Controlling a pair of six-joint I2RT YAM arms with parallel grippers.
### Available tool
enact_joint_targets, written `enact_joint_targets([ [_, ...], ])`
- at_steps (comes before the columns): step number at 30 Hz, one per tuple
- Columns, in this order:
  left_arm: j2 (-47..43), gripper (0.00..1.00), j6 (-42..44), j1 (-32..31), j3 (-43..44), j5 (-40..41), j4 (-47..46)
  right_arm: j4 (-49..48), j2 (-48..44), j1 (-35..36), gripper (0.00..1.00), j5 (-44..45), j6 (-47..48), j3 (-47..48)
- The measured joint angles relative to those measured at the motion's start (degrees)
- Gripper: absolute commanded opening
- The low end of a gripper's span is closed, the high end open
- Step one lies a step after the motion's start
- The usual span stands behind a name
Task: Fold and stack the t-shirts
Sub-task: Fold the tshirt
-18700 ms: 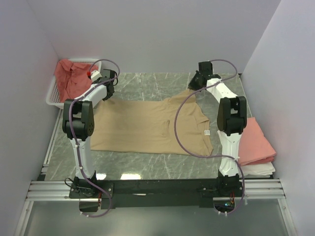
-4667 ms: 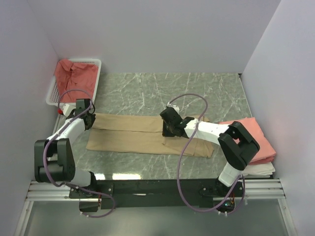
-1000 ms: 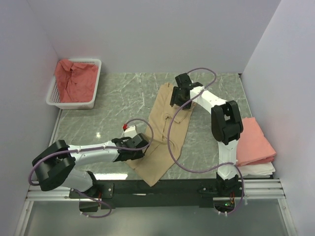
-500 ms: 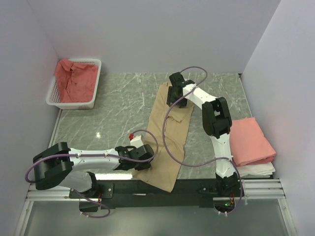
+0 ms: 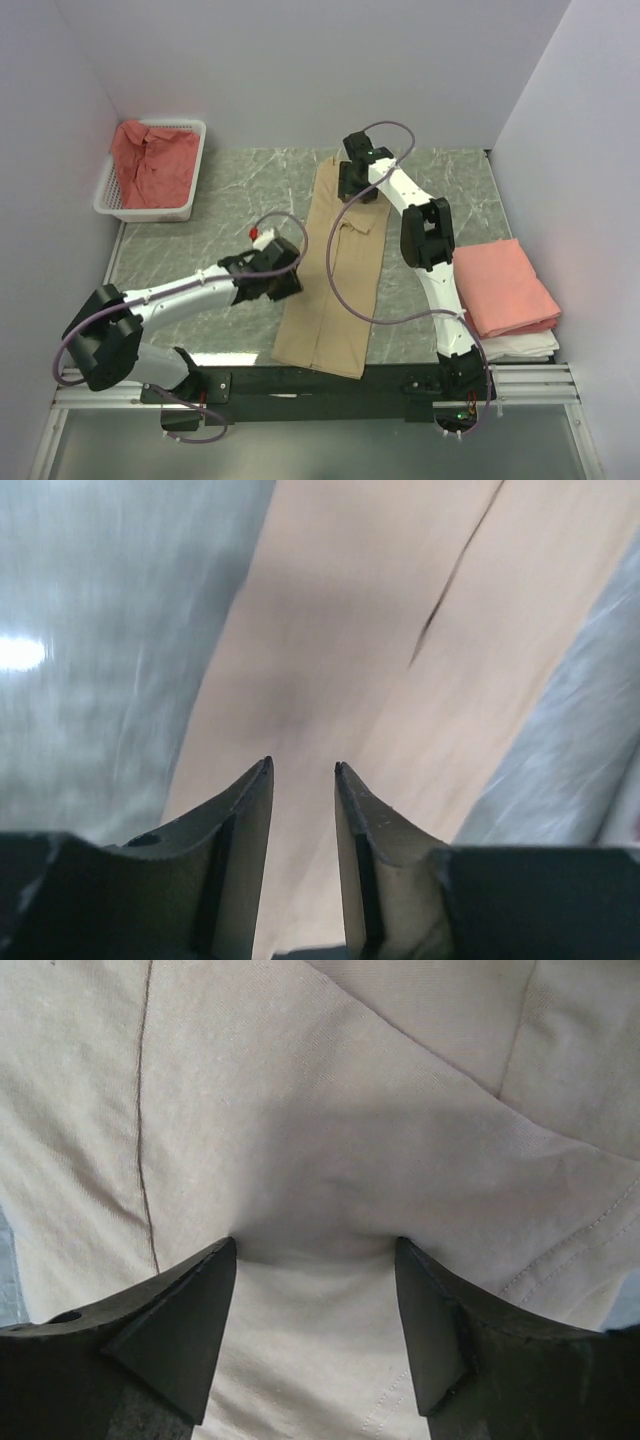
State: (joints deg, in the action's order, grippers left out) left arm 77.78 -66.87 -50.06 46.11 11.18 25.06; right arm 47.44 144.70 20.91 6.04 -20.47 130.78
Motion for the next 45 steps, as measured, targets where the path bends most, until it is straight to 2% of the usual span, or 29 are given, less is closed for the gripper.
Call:
enact_joint_targets([
  [3, 4.3, 0.38, 4.2, 5.6, 6.4, -1.9, -1.2, 0.4, 1.5, -1.3, 0.71, -1.6, 0.9, 2.7],
  [4, 6.3, 0.38, 5.3, 6.8, 8.6, -2.5, -1.8, 0.3, 1.8, -1.7, 0.74, -2.1, 1.1, 3.4],
  [10, 24.2, 0.40, 14.2, 14.1, 26.4, -6.5, -5.3, -2.2, 1.0, -3.8, 0.77, -4.5, 2.3, 1.9],
  [16, 40.7, 0.45, 23.0, 22.0, 43.4, -10.0, -7.7, -7.3, -7.8, -5.0, 0.81, -5.5, 1.9, -11.7],
  [22, 53.7, 0.49, 29.0, 29.5, 56.7, -18.4, -12.0, -11.1, -19.3, -6.9, 0.81, -5.7, -1.6, -22.5],
  [26, 61.6, 0.51, 31.9, 30.9, 65.4, -23.3, -12.0, -13.0, -24.4, -7.8, 0.81, -5.0, -4.4, -26.3],
  [31, 67.1, 0.53, 33.4, 30.3, 74.1, -28.7, -11.8, -16.7, -26.3, -9.7, 0.76, -5.0, -8.2, -33.4],
  [35, 70.0, 0.55, 33.2, 30.0, 77.7, -31.2, -12.3, -17.4, -25.8, -12.5, 0.74, -5.7, -10.1, -38.1],
  [41, 72.9, 0.56, 31.8, 30.0, 81.4, -33.9, -13.9, -19.1, -23.4, -15.2, 0.73, -7.6, -11.4, -38.1],
  [45, 73.5, 0.53, 30.6, 30.0, 81.9, -34.3, -14.7, -19.6, -21.0, -15.1, 0.72, -9.1, -11.7, -37.4],
])
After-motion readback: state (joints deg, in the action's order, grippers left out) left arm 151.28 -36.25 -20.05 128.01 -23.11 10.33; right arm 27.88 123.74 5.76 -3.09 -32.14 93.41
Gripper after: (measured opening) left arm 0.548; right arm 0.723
